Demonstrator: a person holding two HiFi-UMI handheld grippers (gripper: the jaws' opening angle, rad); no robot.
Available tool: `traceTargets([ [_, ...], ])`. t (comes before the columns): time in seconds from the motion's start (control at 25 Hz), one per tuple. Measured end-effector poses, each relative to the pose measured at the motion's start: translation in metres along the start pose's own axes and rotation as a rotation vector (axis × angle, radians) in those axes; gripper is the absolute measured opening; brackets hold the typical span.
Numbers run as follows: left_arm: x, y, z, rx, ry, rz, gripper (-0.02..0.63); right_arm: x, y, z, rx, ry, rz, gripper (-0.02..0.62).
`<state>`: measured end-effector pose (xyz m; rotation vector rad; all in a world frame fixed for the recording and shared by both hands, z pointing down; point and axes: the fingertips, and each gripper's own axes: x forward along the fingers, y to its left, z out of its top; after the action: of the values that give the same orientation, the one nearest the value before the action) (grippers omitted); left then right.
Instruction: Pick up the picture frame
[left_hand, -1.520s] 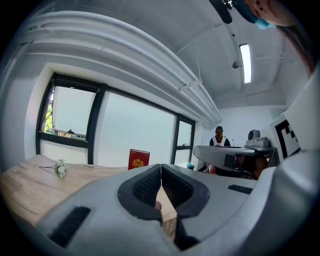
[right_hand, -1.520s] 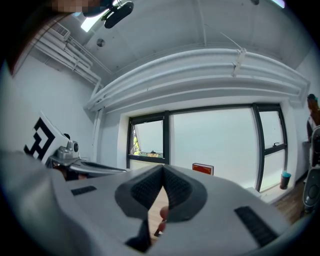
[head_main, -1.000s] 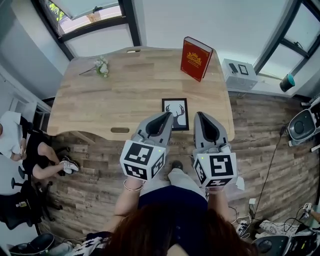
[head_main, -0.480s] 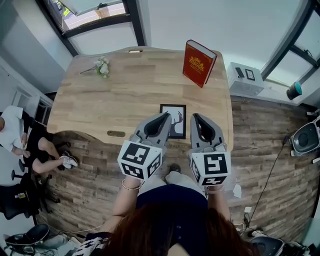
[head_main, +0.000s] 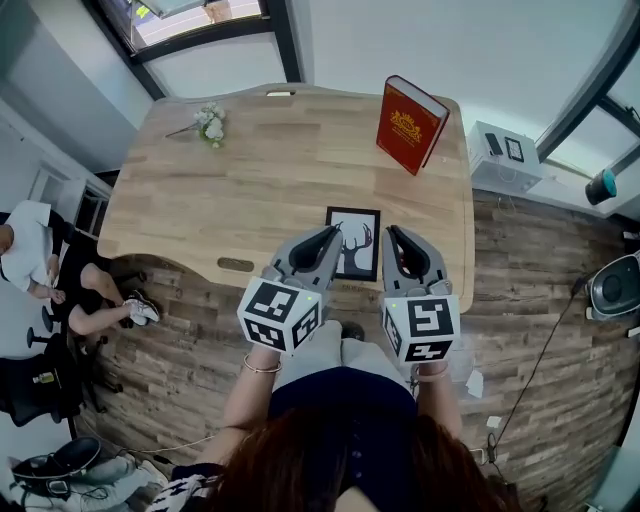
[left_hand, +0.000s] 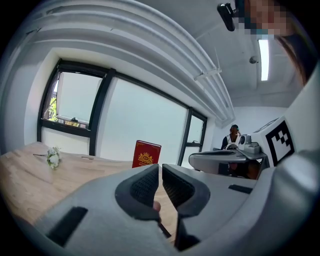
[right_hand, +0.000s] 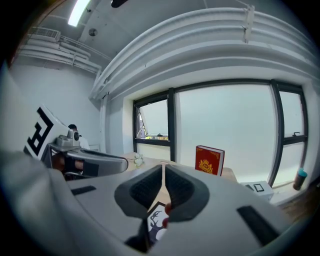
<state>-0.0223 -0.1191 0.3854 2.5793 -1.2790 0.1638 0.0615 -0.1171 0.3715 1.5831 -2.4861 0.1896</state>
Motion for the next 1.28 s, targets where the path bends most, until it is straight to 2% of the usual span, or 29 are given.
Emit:
traceTargets([
  [0.4, 0.023, 0.022, -0.02, -0.01, 0.065, -0.049, 0.029, 0.029, -0.009, -0.025, 0.022, 0.084, -0.024, 0.028],
  [0.96, 0.048, 0.049, -0.055, -0.044, 0.144, -0.054, 0.031, 0.063, -0.019, -0.072, 0.02, 0.204, -0.025, 0.029],
  [1.28, 0.059, 0.065, -0.088, -0.065, 0.229, -0.039, 0.031, 0.078, -0.019, -0.101, 0.028, 0.26, -0.008, 0.078],
])
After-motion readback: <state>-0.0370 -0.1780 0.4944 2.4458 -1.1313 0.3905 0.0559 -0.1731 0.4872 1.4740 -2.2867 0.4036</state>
